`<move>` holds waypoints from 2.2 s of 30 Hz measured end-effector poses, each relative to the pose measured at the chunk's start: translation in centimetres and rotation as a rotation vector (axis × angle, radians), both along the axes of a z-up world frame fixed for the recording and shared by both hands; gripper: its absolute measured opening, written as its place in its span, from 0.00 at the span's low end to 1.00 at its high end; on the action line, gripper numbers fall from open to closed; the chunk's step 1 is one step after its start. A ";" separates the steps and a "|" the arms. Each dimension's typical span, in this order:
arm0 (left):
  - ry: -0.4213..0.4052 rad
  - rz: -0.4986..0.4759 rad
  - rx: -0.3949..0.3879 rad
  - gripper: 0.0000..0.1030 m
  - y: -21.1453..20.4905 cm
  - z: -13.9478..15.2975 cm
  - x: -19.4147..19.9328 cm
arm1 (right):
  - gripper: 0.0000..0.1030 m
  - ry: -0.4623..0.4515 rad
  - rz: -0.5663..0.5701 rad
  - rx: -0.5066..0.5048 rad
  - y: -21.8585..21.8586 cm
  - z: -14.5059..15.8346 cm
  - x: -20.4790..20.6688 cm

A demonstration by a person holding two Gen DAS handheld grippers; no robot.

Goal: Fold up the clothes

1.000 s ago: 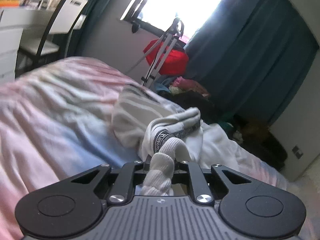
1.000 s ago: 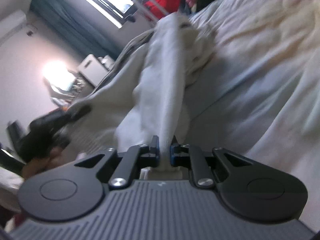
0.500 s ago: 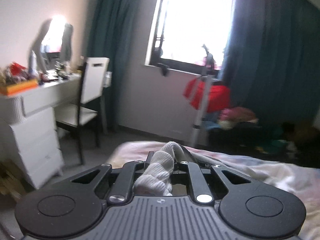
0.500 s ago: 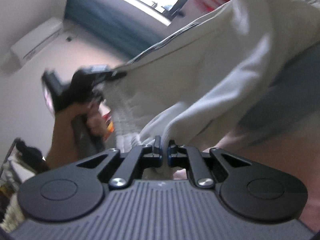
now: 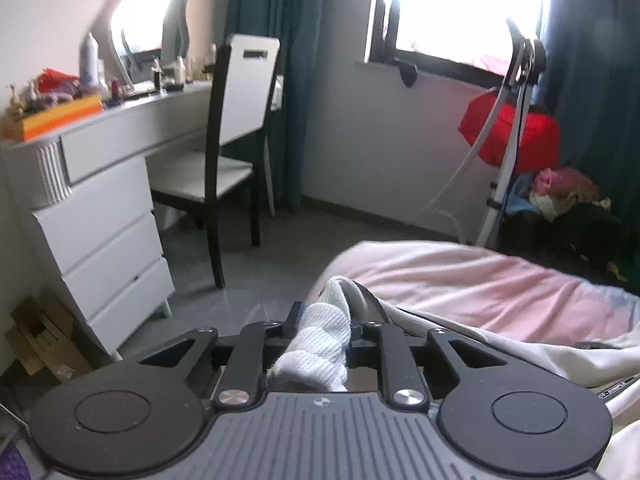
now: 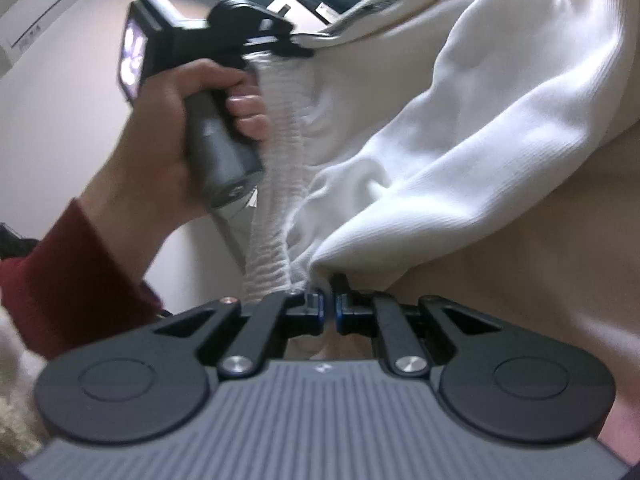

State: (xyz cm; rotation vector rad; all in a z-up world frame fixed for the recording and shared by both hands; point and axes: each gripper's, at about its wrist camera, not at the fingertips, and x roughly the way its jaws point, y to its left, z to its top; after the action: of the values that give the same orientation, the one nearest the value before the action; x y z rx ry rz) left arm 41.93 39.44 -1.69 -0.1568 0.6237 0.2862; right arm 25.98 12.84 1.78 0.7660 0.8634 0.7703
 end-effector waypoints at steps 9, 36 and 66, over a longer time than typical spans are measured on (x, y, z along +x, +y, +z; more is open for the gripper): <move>0.003 0.029 0.017 0.56 -1.1 0.3 -2.5 | 0.75 -0.123 0.087 -0.090 -2.9 4.3 -2.0; -0.260 -0.389 0.069 0.85 -28.9 16.3 -29.4 | 0.86 -0.561 -0.392 -0.498 -25.1 21.1 -15.9; -0.146 -0.441 0.039 0.90 -36.0 4.8 -7.0 | 0.86 -0.490 -0.648 -0.666 -37.5 8.7 -15.0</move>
State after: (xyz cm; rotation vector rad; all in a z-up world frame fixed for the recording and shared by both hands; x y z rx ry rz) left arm 34.90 3.46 3.09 0.0001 0.4922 -0.1377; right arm 11.00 -24.64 10.45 0.2034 0.3381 0.0510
